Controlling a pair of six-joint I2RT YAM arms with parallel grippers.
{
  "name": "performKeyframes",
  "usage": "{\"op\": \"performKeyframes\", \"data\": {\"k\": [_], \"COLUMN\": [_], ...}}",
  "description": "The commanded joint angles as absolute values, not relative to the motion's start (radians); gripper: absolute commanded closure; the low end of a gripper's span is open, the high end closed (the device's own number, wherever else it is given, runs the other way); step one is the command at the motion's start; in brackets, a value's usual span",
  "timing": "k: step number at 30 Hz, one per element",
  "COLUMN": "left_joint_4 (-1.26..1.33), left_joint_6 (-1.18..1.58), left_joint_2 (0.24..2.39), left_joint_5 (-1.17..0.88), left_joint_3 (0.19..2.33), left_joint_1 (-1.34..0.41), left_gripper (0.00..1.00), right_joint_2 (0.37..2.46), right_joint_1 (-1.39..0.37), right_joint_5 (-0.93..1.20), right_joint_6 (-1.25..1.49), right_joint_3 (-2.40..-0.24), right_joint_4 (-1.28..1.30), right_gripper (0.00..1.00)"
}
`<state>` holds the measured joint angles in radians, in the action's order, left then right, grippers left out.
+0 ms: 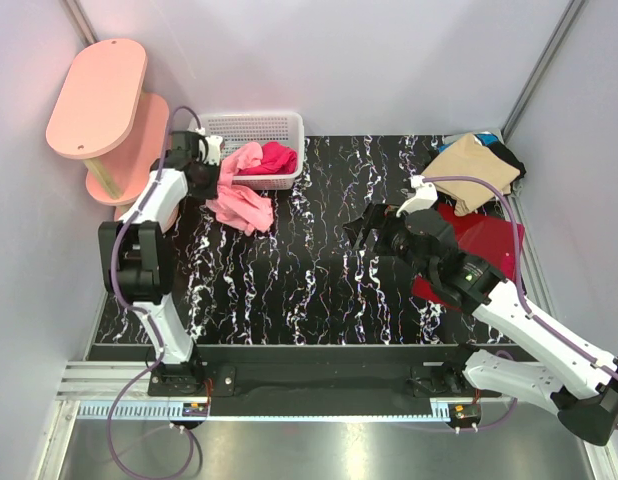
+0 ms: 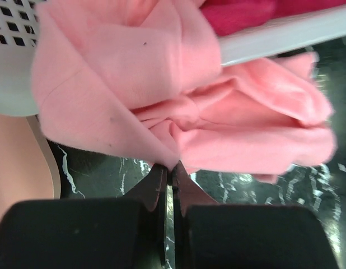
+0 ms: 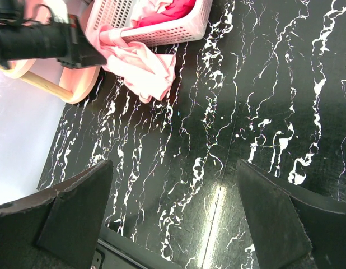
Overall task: Fold and stack the t-shirts
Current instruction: Grab crumpled tshirt from bin with the left arm, then move the tshirt to the center of the board
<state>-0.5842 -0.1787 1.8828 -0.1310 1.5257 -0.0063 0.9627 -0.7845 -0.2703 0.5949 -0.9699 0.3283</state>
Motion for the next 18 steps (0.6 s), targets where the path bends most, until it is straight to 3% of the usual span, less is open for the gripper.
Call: {"op": "performKeyframes", "data": {"k": [1,10,18], "left_joint_4": [-0.615,-0.799,-0.851], "left_joint_6": [-0.141,-0.127,-0.101], "left_joint_2": [1.674,1.418,1.396], "left_joint_5": [-0.271,-0.373,-0.399], "left_joint_3": [1.601,1.652,1.739], "left_joint_1": [-0.020,-0.173,-0.276], "left_gripper": [1.00,1.00,1.00], "right_joint_2": [0.943,0.953,0.939], "right_joint_1": [-0.785,-0.785,-0.785], "right_joint_5": [-0.288,-0.302,-0.304], "right_joint_6": [0.572,0.565,0.574], "right_joint_3": [-0.968,-0.965,-0.956], "right_joint_4": [0.316,0.314,0.313], "right_gripper": [0.00,0.00,0.00]}}
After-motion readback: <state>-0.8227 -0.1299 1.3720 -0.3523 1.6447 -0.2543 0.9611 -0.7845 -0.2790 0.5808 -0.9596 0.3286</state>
